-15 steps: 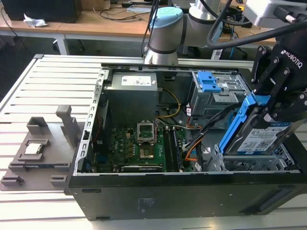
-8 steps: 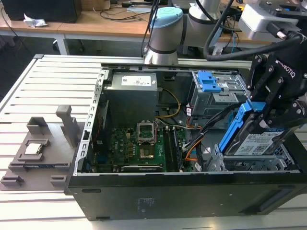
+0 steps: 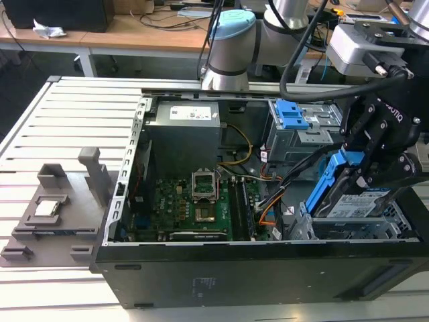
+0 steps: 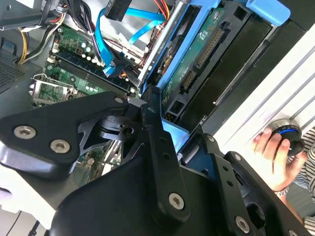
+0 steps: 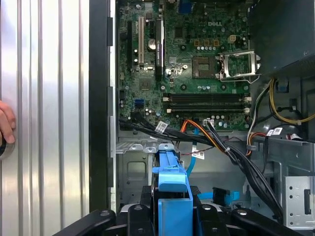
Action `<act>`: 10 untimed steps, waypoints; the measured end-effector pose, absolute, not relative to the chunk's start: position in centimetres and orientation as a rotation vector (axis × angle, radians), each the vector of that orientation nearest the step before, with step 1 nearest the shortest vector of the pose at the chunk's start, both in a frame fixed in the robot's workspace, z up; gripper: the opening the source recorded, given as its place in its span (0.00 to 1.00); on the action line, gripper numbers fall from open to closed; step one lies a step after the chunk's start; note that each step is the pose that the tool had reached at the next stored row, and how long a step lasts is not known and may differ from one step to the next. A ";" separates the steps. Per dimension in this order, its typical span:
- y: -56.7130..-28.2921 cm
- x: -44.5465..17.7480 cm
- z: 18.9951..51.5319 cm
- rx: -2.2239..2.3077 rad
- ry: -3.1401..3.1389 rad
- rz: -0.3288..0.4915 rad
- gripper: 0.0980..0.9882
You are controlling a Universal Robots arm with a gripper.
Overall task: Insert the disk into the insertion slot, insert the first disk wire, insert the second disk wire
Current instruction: 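Insert the disk into the insertion slot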
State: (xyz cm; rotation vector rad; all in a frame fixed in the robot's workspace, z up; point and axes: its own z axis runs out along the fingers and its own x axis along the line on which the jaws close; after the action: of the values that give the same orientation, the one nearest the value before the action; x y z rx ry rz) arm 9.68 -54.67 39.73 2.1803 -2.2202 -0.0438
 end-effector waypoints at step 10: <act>-54.7 9.7 39.7 2.180 -2.220 -0.044 0.38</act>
State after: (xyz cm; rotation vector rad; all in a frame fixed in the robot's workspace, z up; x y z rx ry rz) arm 9.68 -54.67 39.72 2.1804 -2.2203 -0.0438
